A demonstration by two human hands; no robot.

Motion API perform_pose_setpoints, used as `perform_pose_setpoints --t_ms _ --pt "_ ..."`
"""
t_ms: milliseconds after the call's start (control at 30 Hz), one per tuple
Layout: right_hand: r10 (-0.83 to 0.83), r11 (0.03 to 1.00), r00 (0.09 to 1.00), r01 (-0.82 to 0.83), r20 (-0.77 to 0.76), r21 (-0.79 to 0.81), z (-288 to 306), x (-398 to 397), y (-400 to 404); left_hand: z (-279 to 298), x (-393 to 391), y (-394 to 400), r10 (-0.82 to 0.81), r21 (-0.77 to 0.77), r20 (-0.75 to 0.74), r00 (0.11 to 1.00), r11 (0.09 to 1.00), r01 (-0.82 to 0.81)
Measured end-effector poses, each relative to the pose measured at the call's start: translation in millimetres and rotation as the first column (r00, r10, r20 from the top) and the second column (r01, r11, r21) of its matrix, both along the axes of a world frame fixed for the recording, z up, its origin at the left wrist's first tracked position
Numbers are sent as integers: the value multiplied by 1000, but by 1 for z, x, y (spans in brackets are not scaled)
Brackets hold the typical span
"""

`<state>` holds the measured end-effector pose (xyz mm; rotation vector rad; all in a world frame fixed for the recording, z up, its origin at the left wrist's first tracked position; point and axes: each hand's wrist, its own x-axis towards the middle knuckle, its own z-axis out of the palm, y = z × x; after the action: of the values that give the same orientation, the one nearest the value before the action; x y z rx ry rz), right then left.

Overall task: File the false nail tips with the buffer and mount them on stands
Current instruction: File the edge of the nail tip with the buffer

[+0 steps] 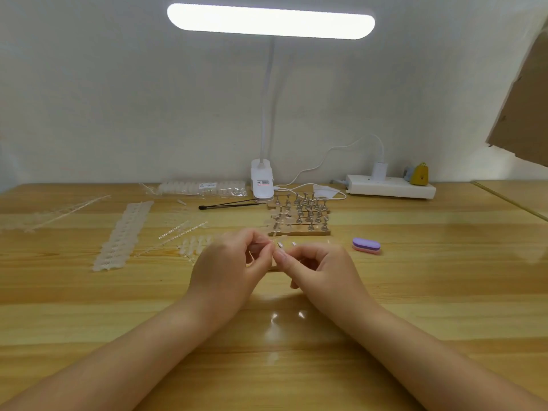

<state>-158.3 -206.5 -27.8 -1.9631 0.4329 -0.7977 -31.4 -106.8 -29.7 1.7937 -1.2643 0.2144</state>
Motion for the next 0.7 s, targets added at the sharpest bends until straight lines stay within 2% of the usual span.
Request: perform_pose_setpoints --t_ms 33,67,133,167,233,300,400,467,500,533,567,600,633,667,700 --pt "-3 999 1000 3 -2 -35 -1 0 1 -1 0 0 13 -4 54 998 1000 -12" --pt "-9 999 1000 9 2 -44 -1 1 0 -1 0 -1 -2 -4 30 1000 1000 2" --pt "3 998 999 -5 34 67 0 0 -5 2 2 -3 -98 6 -194 976 995 101" --pt "37 983 998 -46 51 177 3 -1 -8 5 4 -4 -162 13 -339 927 984 177" --pt "153 916 985 -173 82 361 8 -5 -17 13 8 -3 -267 -1 -591 761 944 330" --pt "265 869 959 -283 101 405 13 -7 -23 18 11 -1 -356 -74 -737 574 887 456" --pt "325 850 938 -347 124 397 18 -7 -26 21 13 -1 -455 -196 -816 355 797 572" --pt "302 814 935 -356 188 459 23 -10 -32 27 20 1 -482 -325 -865 142 753 573" --pt "265 805 939 -340 218 486 26 -13 -37 31 25 3 -472 -344 -875 106 760 552" --pt "206 822 951 -295 229 487 28 -16 -42 35 32 3 -428 -277 -883 193 807 521" --pt "117 870 971 -200 207 450 29 -19 -49 37 38 3 -322 -118 -862 392 879 462" --pt "-8 933 989 -46 150 356 28 -21 -55 37 44 4 -164 75 -779 606 934 349" --pt "-160 968 984 141 78 208 26 -22 -62 36 50 4 -3 216 -672 740 956 200" --pt "-304 952 953 303 19 40 22 -22 -68 34 57 4 108 295 -608 787 950 97" --pt "-406 909 914 401 -24 -111 17 -23 -74 32 62 5 162 336 -595 788 940 60"
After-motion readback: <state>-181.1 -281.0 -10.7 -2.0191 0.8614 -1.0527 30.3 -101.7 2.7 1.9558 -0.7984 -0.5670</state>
